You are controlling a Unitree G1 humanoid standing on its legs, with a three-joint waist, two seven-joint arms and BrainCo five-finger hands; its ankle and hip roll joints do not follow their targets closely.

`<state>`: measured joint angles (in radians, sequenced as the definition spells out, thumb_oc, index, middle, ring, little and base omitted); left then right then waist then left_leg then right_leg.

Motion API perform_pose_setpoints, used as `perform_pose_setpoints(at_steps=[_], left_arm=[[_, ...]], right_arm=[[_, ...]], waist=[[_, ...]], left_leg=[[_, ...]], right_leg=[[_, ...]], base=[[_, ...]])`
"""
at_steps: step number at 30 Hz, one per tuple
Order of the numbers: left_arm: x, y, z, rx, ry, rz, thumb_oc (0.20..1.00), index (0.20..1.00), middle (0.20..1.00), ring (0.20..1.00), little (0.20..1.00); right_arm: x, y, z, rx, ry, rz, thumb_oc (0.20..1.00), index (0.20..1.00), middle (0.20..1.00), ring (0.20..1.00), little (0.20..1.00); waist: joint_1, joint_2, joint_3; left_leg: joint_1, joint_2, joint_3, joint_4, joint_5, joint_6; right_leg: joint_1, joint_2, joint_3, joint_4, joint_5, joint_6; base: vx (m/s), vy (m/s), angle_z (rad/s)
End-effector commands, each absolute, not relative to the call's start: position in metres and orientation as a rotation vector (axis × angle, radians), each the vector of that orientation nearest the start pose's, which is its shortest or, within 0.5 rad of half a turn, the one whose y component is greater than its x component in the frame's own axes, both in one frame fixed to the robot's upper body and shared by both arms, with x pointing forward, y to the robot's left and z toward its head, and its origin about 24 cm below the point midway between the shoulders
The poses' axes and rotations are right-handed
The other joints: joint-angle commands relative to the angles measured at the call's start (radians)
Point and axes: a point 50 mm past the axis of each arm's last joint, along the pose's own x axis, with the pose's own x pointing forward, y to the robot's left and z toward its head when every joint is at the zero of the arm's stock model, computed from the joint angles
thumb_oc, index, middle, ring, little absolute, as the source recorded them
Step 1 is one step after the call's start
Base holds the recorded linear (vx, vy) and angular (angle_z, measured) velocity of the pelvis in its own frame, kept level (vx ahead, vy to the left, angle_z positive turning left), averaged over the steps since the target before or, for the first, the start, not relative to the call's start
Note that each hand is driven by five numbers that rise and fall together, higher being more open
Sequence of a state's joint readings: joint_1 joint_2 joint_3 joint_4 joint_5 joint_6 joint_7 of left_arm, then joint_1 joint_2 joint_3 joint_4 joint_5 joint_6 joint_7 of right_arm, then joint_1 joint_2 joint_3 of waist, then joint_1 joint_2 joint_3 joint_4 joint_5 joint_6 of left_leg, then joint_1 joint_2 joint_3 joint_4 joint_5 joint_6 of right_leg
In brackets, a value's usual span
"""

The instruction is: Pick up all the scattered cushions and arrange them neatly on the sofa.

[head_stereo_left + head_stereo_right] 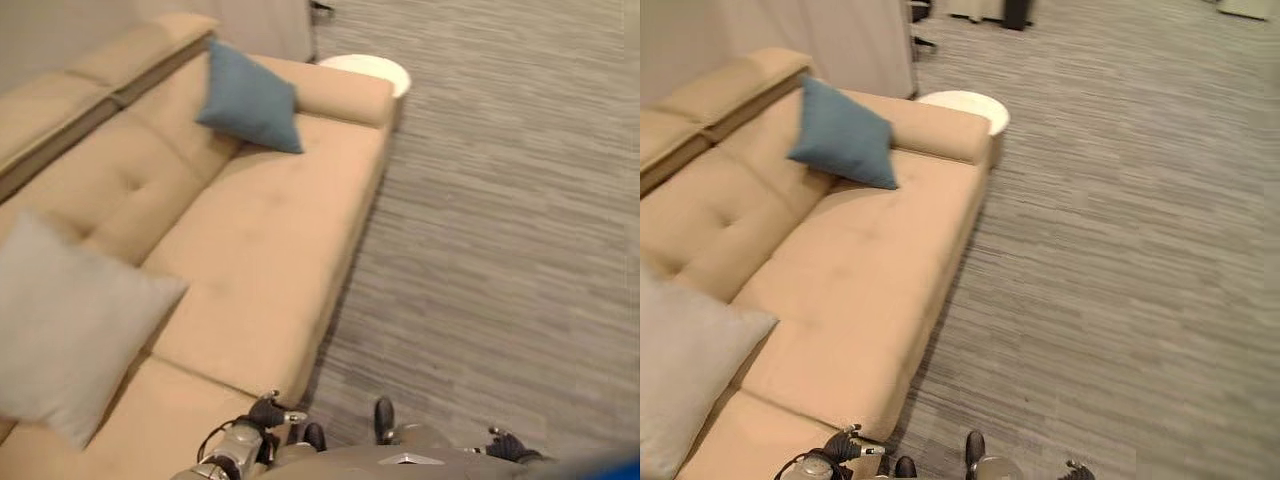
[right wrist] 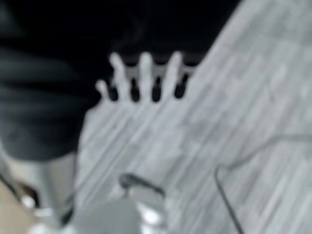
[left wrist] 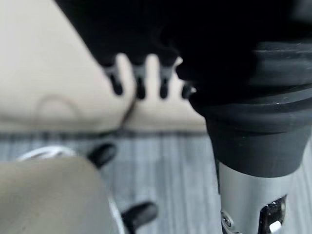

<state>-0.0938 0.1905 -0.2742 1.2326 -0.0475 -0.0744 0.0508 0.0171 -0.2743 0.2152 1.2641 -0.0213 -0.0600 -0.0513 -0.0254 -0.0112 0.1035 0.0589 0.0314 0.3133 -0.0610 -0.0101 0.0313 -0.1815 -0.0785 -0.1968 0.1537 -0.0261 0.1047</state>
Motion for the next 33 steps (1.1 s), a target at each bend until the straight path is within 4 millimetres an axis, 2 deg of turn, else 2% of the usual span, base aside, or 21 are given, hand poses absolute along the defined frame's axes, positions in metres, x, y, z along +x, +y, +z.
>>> perform_pose_setpoints(at_steps=[1,2,4,5,6,8,9,10,12,14,15,18,20,24,26,27,28,29,30,32,33], left_arm=[[0.142,0.218,-0.148,0.362,1.014,-0.008,1.0,1.0,1.0,1.0,1.0],[0.143,0.22,-0.147,0.359,1.01,0.0,1.0,1.0,1.0,1.0,1.0],[0.143,0.221,-0.147,0.357,1.011,0.003,1.0,1.0,1.0,1.0,1.0],[0.143,0.221,-0.147,0.357,1.015,0.0,1.0,1.0,1.0,1.0,1.0],[0.141,0.219,-0.148,0.361,1.029,-0.011,1.0,1.0,1.0,1.0,1.0],[0.138,0.216,-0.15,0.357,1.039,-0.022,1.0,1.0,1.0,1.0,1.0],[0.141,0.211,-0.15,0.356,1.031,-0.038,1.0,1.0,1.0,1.0,1.0],[0.146,0.208,-0.149,0.363,1.011,-0.049,1.0,1.0,1.0,1.0,1.0],[0.149,0.205,-0.148,0.348,0.996,-0.043,1.0,1.0,1.0,1.0,1.0],[0.149,0.201,-0.148,0.351,0.997,-0.059,1.0,1.0,1.0,1.0,1.0],[0.146,0.2,-0.15,0.352,1.004,-0.065,1.0,1.0,1.0,1.0,1.0],[0.147,0.199,-0.149,0.336,1.001,-0.045,1.0,1.0,1.0,1.0,1.0],[0.147,0.201,-0.149,0.329,1.001,-0.032,1.0,1.0,1.0,1.0,1.0],[0.146,0.204,-0.149,0.321,1.003,-0.015,1.0,1.0,1.0,1.0,1.0],[0.147,0.206,-0.148,0.308,0.996,0.0,1.0,1.0,1.0,1.0,1.0],[0.15,0.207,-0.147,0.302,0.986,0.009,1.0,1.0,1.0,1.0,1.0],[0.151,0.207,-0.146,0.305,0.982,0.005,1.0,1.0,1.0,1.0,1.0],[0.151,0.207,-0.146,0.305,0.981,0.005,1.0,1.0,1.0,1.0,1.0],[0.154,0.209,-0.145,0.314,0.974,0.002,1.0,1.0,1.0,1.0,1.0],[0.156,0.212,-0.143,0.313,0.967,0.015,1.0,1.0,1.0,1.0,1.0],[0.156,0.213,-0.143,0.308,0.966,0.03,1.0,1.0,1.0,1.0,1.0]], right_arm=[[0.092,-0.246,-0.157,-0.438,1.183,-0.016,1.0,1.0,1.0,1.0,1.0],[0.091,-0.247,-0.157,-0.44,1.183,-0.018,1.0,1.0,1.0,1.0,1.0],[0.091,-0.247,-0.158,-0.439,1.189,-0.016,1.0,1.0,1.0,1.0,1.0],[0.09,-0.248,-0.158,-0.439,1.193,-0.017,1.0,1.0,1.0,1.0,1.0],[0.092,-0.246,-0.157,-0.432,1.181,-0.014,1.0,1.0,1.0,1.0,1.0],[0.089,-0.246,-0.158,-0.428,1.191,-0.011,1.0,1.0,1.0,1.0,1.0],[0.088,-0.249,-0.158,-0.431,1.193,-0.024,1.0,1.0,1.0,1.0,1.0],[0.089,-0.25,-0.157,-0.432,1.187,-0.03,1.0,1.0,1.0,1.0,1.0],[0.089,-0.251,-0.156,-0.424,1.182,-0.042,1.0,1.0,1.0,1.0,1.0],[0.087,-0.254,-0.156,-0.425,1.193,-0.049,1.0,1.0,1.0,1.0,1.0],[0.087,-0.256,-0.156,-0.427,1.193,-0.052,1.0,1.0,1.0,1.0,1.0],[0.088,-0.257,-0.155,-0.458,1.193,-0.045,1.0,1.0,1.0,1.0,1.0],[0.09,-0.256,-0.155,-0.46,1.187,-0.039,1.0,1.0,1.0,1.0,1.0],[0.089,-0.251,-0.157,-0.469,1.198,-0.012,1.0,1.0,1.0,1.0,1.0],[0.091,-0.248,-0.158,-0.473,1.194,0.005,1.0,1.0,1.0,1.0,1.0],[0.097,-0.246,-0.157,-0.464,1.173,0.0,1.0,1.0,1.0,1.0,1.0],[0.1,-0.245,-0.156,-0.461,1.165,0.0,1.0,1.0,1.0,1.0,1.0],[0.1,-0.245,-0.156,-0.46,1.165,-0.001,1.0,1.0,1.0,1.0,1.0],[0.105,-0.242,-0.155,-0.461,1.147,0.011,1.0,1.0,1.0,1.0,1.0],[0.106,-0.24,-0.155,-0.463,1.141,0.021,1.0,1.0,1.0,1.0,1.0],[0.107,-0.239,-0.156,-0.468,1.139,0.029,1.0,1.0,1.0,1.0,1.0]], waist=[[0.048,-0.028,0.014],[0.058,-0.027,0.008],[0.054,-0.03,0.005],[0.051,-0.034,0.0],[0.034,-0.045,-0.004],[0.032,-0.057,-0.016],[0.028,-0.069,-0.008],[0.026,-0.074,0.0],[0.034,-0.078,0.02],[0.041,-0.075,0.017],[0.043,-0.071,0.012],[0.059,-0.059,0.012],[0.067,-0.061,0.014],[0.067,-0.063,-0.006],[0.08,-0.063,-0.011],[0.084,-0.061,-0.012],[0.086,-0.061,-0.009],[0.087,-0.061,-0.009],[0.075,-0.057,0.005],[0.073,-0.05,0.013],[0.074,-0.051,0.015]], left_leg=[[-0.011,-0.002,-0.079,0.058,-0.015,-0.066],[-0.005,0.001,-0.066,0.054,-0.016,-0.066],[-0.003,0.002,-0.066,0.057,-0.016,-0.068],[-0.001,0.0,-0.069,0.061,-0.018,-0.069],[-0.009,0.002,-0.088,0.086,-0.023,-0.074],[-0.02,0.006,-0.081,0.136,-0.038,-0.081],[-0.066,0.03,-0.081,0.253,-0.021,-0.107],[-0.093,0.048,-0.08,0.317,-0.007,-0.121],[-0.141,0.054,-0.12,0.411,0.021,-0.133],[-0.174,0.017,-0.156,0.363,0.008,-0.12],[-0.181,0.004,-0.153,0.267,0.006,-0.106],[-0.223,0.003,-0.146,0.147,0.09,-0.118],[-0.227,-0.001,-0.159,0.148,0.094,-0.119],[-0.183,-0.009,-0.15,0.125,0.075,-0.102],[-0.154,-0.021,-0.138,0.119,0.053,-0.083],[-0.125,-0.026,-0.122,0.114,0.032,-0.063],[-0.108,-0.031,-0.116,0.109,0.021,-0.052],[-0.108,-0.032,-0.115,0.108,0.021,-0.051],[-0.07,-0.032,-0.121,0.096,0.011,-0.036],[-0.041,-0.03,-0.128,0.087,-0.004,-0.03],[-0.031,-0.034,-0.135,0.082,-0.009,-0.029]], right_leg=[[0.092,-0.072,-0.096,0.019,0.067,0.073],[0.107,-0.086,-0.2,0.03,0.054,0.058],[0.111,-0.083,-0.215,0.029,0.047,0.056],[0.12,-0.075,-0.205,0.006,0.043,0.055],[0.125,-0.031,-0.113,-0.021,0.023,0.043],[0.149,-0.019,-0.103,-0.065,0.025,0.033],[0.176,-0.007,-0.092,-0.092,0.026,0.02],[0.187,-0.003,-0.099,-0.102,0.024,0.012],[0.225,0.01,-0.095,-0.123,0.014,-0.01],[0.238,0.014,-0.082,-0.147,0.016,-0.008],[0.252,0.02,-0.068,-0.176,0.021,0.002],[0.271,0.045,-0.051,-0.2,0.017,0.012],[0.278,0.048,-0.042,-0.198,0.009,0.014],[0.288,0.043,-0.019,-0.147,-0.028,0.017],[0.283,0.028,-0.024,-0.078,-0.044,0.029],[0.237,-0.006,-0.043,0.047,-0.012,0.06],[0.211,-0.027,-0.054,0.117,0.016,0.079],[0.209,-0.028,-0.053,0.121,0.014,0.08],[0.149,-0.048,-0.063,0.247,0.06,0.097],[0.107,-0.059,-0.083,0.297,0.061,0.082],[0.095,-0.059,-0.089,0.283,0.058,0.074]], base=[[-0.02,-0.006,-0.69],[0.0,-0.026,-0.56],[0.01,-0.042,-0.21],[0.03,-0.152,0.22],[0.04,-0.193,0.24],[0.04,-0.229,0.28],[0.02,-0.274,0.1],[0.01,-0.267,0.11],[0.06,-0.181,0.2],[0.15,-0.068,-0.07],[0.22,-0.014,-0.21],[0.17,0.002,-0.28],[0.14,0.016,-0.26],[0.25,0.075,-0.55],[0.24,0.109,-0.31],[0.29,0.155,-0.29],[0.22,0.125,-0.39],[0.18,0.108,-0.57],[0.18,0.096,-0.31],[0.23,0.079,0.18],[0.15,0.016,0.23]])
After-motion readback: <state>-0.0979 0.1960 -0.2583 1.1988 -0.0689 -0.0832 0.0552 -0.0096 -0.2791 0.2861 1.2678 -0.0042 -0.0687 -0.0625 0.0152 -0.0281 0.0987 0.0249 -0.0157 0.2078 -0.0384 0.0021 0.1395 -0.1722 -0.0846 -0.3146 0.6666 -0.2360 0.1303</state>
